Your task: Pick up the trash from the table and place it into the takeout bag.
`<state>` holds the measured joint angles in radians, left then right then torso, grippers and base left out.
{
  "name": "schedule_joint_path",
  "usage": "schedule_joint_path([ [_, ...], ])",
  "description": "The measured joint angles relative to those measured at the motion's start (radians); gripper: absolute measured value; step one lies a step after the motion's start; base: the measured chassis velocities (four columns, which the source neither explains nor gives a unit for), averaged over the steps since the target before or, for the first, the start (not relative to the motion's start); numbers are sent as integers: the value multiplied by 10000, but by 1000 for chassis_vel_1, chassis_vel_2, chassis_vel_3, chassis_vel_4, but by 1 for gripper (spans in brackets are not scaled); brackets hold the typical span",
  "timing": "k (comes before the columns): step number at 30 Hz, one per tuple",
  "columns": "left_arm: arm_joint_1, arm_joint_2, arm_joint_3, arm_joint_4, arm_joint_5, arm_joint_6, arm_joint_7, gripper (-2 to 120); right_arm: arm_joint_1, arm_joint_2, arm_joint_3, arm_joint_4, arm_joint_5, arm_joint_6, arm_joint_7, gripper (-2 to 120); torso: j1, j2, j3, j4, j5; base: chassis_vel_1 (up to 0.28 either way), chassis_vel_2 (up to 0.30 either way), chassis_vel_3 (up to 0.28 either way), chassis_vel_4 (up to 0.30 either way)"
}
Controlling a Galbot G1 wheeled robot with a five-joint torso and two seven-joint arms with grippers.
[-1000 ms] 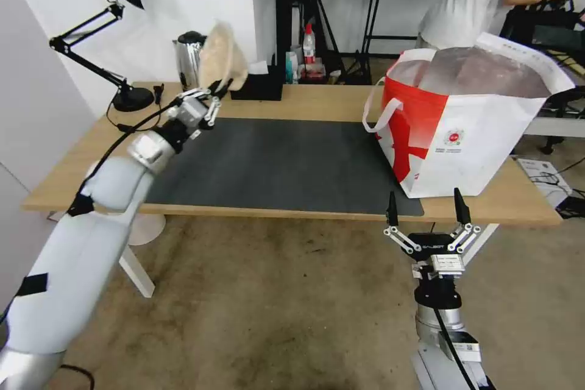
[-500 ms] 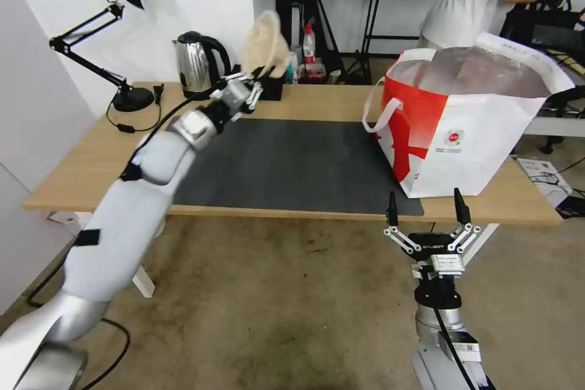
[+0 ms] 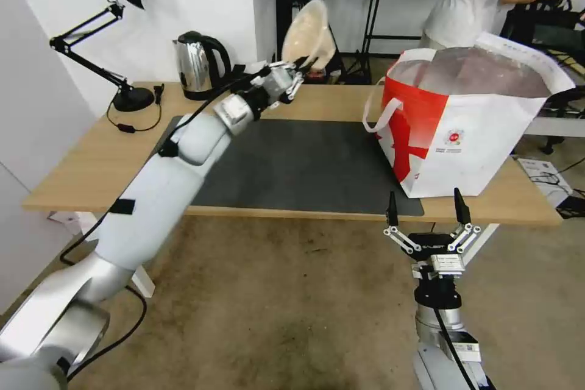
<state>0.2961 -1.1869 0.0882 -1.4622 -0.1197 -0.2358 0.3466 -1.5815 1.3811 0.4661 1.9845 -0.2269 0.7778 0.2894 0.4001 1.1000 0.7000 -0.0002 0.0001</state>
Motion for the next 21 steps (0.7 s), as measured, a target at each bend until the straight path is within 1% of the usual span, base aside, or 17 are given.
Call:
schedule_joint_path([
  [5, -323, -377, 418, 368, 18, -46, 12, 1, 0, 0, 0, 0, 0, 0, 0, 100, 0, 0, 0, 1, 0, 0, 0, 0, 0],
  [6, -616, -732, 755, 706, 39, -116, 11, 1, 0, 0, -1, 0, 0, 0, -1, 100, 0, 0, -1, 1, -1, 0, 0, 0, 0],
  [7, -616, -732, 755, 706, 39, -116, 11, 1, 0, 0, -1, 0, 0, 0, -1, 100, 0, 0, -1, 1, -1, 0, 0, 0, 0],
  [9, -842, -1008, 972, 1010, 55, -213, 2, 1, 0, 0, 0, -1, 0, 0, 0, 100, 0, 0, -1, 1, 0, 0, 0, 0, 0],
  [10, -842, -1008, 972, 1010, 55, -213, 2, 1, 0, 0, 0, -1, 0, 0, 0, 100, 0, 0, -1, 1, 0, 0, 0, 0, 0],
  [13, -1165, -1348, 1290, 1367, 65, -300, -14, 1, 0, 0, 0, 0, 0, 0, 0, 100, 0, 0, 0, 1, 0, 0, 0, 0, 0],
  [21, -1601, -1850, 1641, 1923, 99, -490, -109, 1, 0, 0, 0, 0, 0, 0, -1, 100, 0, 0, -1, 1, 0, 0, 0, 0, 0],
])
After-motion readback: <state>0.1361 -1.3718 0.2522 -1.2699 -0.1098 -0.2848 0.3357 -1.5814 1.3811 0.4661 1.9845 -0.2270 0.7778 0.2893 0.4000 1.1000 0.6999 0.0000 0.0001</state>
